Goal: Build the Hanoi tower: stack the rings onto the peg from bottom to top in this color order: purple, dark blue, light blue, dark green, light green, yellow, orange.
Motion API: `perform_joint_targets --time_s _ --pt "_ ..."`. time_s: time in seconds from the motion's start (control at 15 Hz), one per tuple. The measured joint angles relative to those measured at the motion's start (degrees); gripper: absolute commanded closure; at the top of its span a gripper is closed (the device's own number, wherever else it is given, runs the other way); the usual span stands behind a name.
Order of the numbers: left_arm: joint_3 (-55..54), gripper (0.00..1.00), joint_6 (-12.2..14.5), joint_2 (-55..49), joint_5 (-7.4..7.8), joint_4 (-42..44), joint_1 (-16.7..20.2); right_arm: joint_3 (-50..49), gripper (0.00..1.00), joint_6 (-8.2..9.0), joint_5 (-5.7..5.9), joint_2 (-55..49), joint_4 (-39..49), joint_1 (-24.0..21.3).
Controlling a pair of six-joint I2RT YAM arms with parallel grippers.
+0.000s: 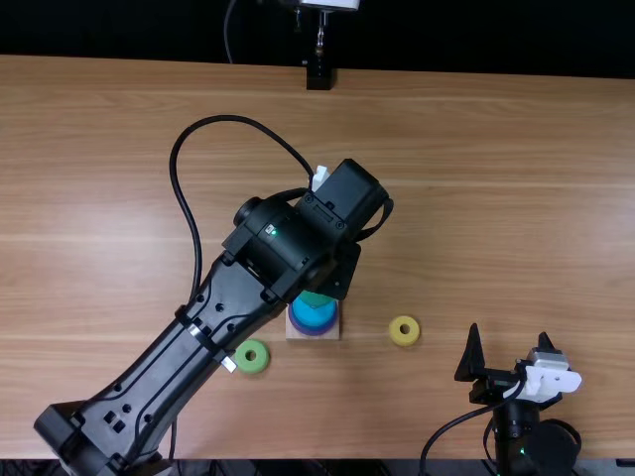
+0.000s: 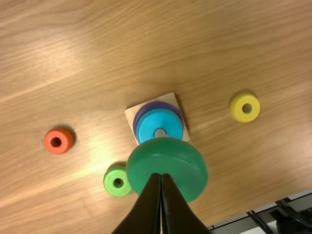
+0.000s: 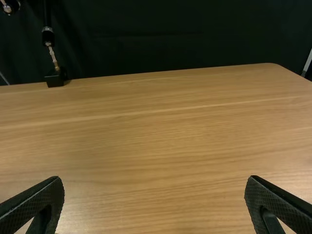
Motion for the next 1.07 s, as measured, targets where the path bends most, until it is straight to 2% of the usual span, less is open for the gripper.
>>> perform_joint_targets --time_s 1.07 --pt "-1.9 1.0 0.0 2.9 0.04 0.8 -0.5 0.0 0.0 -0.02 -0.02 0.0 0.0 0.0"
